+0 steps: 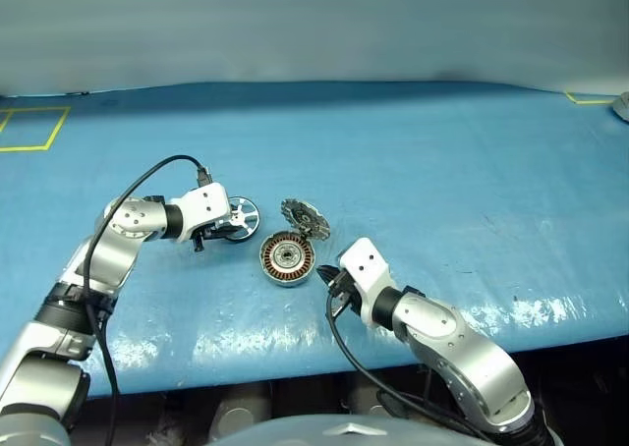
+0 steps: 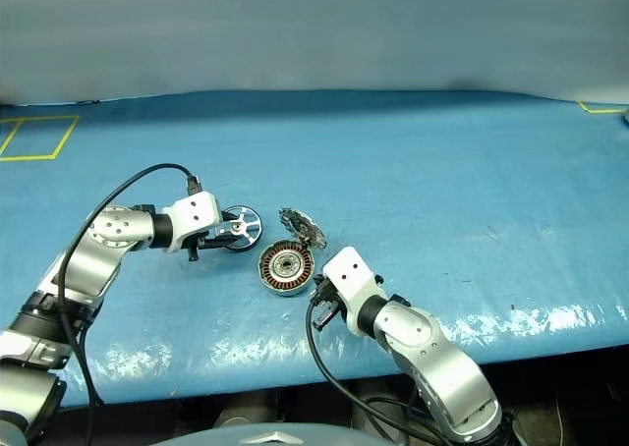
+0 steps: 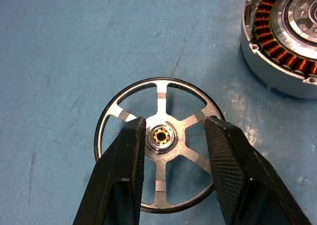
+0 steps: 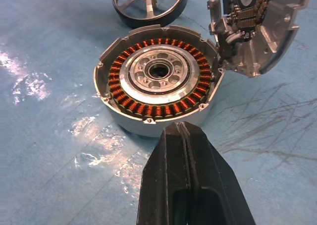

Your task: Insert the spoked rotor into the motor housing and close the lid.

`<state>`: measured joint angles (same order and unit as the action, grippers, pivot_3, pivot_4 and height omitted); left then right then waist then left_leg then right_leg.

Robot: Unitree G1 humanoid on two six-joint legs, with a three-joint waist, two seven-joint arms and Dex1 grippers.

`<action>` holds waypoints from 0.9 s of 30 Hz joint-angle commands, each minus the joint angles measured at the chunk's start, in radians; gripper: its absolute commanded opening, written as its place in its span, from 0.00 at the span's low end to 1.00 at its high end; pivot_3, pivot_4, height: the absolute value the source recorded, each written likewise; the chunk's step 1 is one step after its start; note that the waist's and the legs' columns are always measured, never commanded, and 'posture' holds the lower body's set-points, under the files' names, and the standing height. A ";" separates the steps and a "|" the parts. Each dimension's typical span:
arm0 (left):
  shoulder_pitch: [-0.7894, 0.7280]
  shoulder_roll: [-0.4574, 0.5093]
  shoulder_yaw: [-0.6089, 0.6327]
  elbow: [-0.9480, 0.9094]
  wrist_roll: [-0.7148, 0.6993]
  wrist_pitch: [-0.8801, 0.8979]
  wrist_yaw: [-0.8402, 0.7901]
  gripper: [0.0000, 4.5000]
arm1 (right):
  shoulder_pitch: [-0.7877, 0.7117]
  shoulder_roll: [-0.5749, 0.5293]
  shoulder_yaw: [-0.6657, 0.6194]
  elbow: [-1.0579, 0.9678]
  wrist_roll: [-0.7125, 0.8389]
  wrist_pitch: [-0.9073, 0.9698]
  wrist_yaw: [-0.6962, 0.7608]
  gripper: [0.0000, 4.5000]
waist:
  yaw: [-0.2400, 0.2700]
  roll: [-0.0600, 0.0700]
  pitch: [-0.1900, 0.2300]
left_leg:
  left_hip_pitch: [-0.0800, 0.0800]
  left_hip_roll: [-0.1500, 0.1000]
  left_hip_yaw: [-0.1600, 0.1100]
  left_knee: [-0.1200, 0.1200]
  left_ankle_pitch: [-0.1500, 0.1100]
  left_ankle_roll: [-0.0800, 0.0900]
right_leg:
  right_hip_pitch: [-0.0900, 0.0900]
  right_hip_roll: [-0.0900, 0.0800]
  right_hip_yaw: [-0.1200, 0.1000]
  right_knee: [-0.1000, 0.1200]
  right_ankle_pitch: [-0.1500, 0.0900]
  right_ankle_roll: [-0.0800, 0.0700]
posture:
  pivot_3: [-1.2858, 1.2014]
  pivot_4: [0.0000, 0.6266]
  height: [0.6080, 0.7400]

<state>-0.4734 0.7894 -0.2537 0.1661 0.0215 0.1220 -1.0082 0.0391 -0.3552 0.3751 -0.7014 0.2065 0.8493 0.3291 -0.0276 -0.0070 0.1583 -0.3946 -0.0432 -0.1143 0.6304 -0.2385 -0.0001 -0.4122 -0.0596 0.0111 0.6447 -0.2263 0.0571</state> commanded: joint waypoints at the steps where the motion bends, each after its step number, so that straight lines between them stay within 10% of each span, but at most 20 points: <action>1: -0.051 0.011 -0.019 0.056 0.044 -0.054 -0.037 0.43 | 0.030 0.001 -0.012 0.002 0.001 -0.116 0.021 0.00 | -0.001 0.000 0.000 | 0.000 0.000 0.000 0.000 0.000 0.000 | 0.000 0.000 0.000 0.000 0.000 0.000 | 0.52 0.24 1.00; 27: -0.151 -0.042 -0.039 0.335 0.122 -0.213 -0.120 0.35 | 0.073 0.024 0.007 0.125 -0.076 -0.262 0.022 0.00 | -0.008 0.000 0.000 | 0.001 0.000 0.000 0.020 0.000 0.001 | 0.002 0.001 0.002 0.018 -0.002 0.006 | 0.52 0.24 1.00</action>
<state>-0.6210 0.7496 -0.2922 0.4840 0.1383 -0.0802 -1.1145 0.1228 -0.3383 0.3808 -0.5580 0.1314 0.6113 0.3503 -0.0354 -0.0071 0.1580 -0.3932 -0.0432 -0.1140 0.6499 -0.2383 0.0010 -0.4098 -0.0585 0.0129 0.6623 -0.2278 0.0633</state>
